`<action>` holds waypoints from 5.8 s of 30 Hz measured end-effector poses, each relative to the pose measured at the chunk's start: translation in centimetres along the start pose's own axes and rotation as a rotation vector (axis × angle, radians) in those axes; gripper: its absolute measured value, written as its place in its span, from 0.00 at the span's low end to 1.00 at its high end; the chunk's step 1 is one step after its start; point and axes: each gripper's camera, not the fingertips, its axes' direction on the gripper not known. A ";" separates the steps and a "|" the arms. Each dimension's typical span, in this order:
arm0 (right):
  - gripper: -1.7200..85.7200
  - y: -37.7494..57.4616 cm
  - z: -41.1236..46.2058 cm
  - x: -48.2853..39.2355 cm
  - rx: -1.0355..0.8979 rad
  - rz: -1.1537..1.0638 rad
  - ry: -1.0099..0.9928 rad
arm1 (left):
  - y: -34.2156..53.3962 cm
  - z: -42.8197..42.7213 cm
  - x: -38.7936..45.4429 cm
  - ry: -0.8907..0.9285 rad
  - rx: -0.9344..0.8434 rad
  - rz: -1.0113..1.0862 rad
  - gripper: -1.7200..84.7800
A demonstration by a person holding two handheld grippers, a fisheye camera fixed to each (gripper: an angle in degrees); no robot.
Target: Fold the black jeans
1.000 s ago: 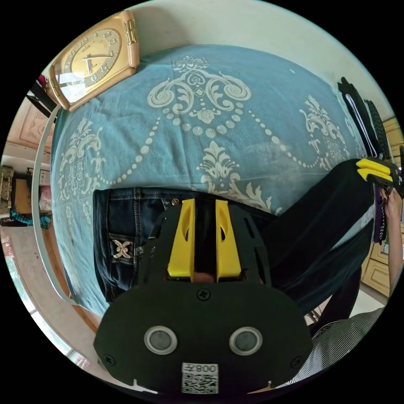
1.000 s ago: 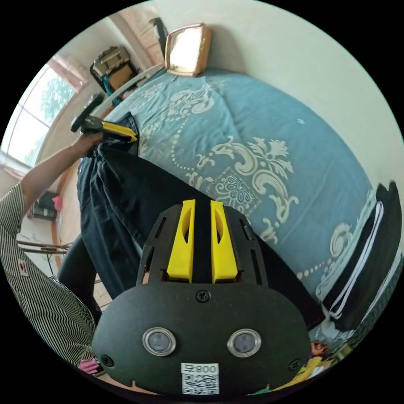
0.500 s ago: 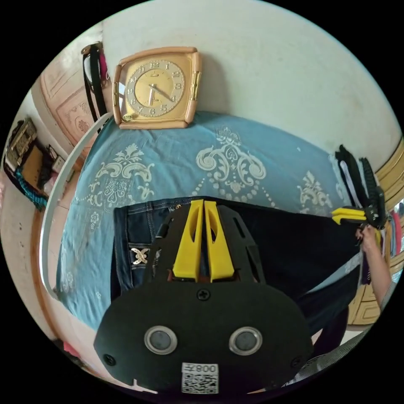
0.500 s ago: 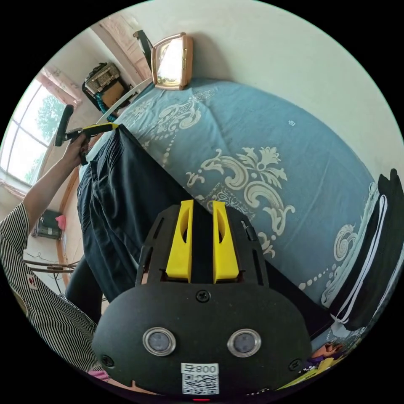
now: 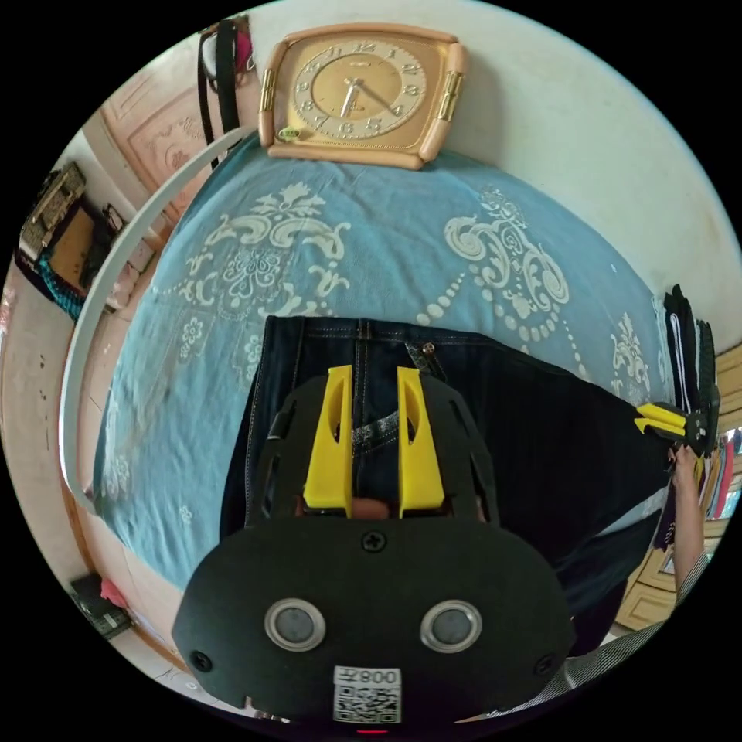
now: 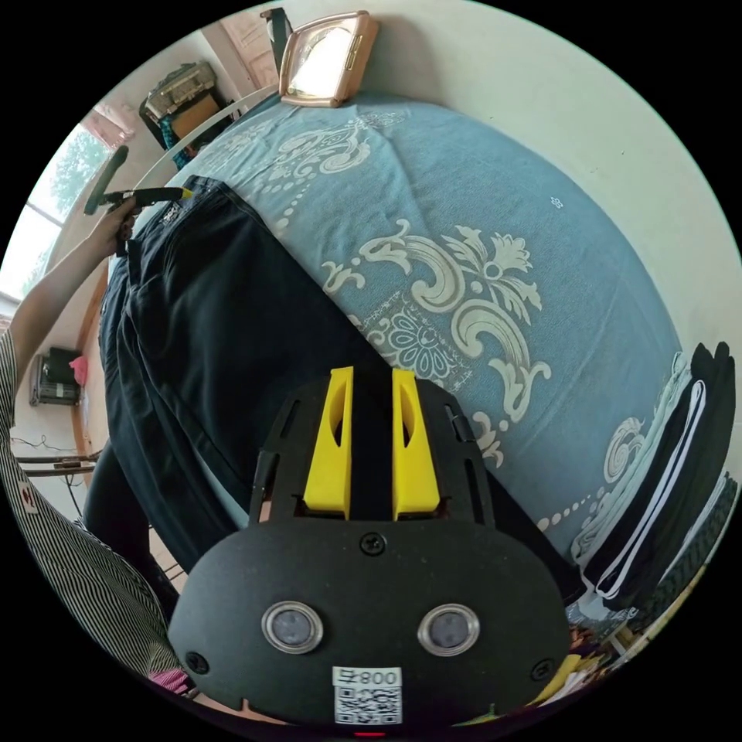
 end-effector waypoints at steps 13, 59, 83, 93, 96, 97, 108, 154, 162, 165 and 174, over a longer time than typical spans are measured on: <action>0.03 -2.3 -4.2 -3.0 0.021 0.007 0.082 | 1.8 -0.4 -2.4 -0.106 0.128 0.013 0.04; 0.11 -17.9 -11.3 -40.4 0.153 -0.448 -0.312 | 36.6 -1.5 -26.3 0.077 0.144 -0.270 0.03; 0.04 -23.4 -7.3 -54.6 0.094 -0.605 -0.236 | 44.7 -2.9 -33.3 0.172 0.335 -0.264 0.02; 0.03 -23.7 -8.4 -52.5 0.075 -0.532 -0.371 | 42.1 -0.8 -34.2 0.185 0.228 -0.139 0.02; 0.02 -21.9 -10.0 -50.0 0.156 -0.463 -0.387 | 42.1 -0.4 -34.7 0.205 0.229 -0.141 0.02; 0.02 -21.5 -9.6 -49.6 0.159 -0.431 -0.327 | 42.0 -0.3 -34.8 0.204 0.227 -0.140 0.02; 0.02 -21.5 -7.4 -49.5 0.072 -0.419 -0.205 | 40.8 -0.7 -35.0 0.203 0.214 -0.162 0.02; 0.02 -11.0 -7.8 -20.2 0.049 -0.026 -0.187 | 20.7 3.5 -22.2 0.281 0.163 0.171 0.07; 0.02 -12.4 -7.6 -20.7 0.049 -0.118 -0.034 | 21.5 7.7 -13.6 0.323 0.019 0.324 0.05; 0.02 -13.3 -7.8 -19.9 0.029 -0.105 -0.031 | 19.2 7.4 -13.2 0.382 0.049 0.290 0.04; 0.04 -12.2 -11.2 -18.2 0.151 -0.097 -0.176 | 9.8 5.4 -13.7 0.272 0.162 0.293 0.06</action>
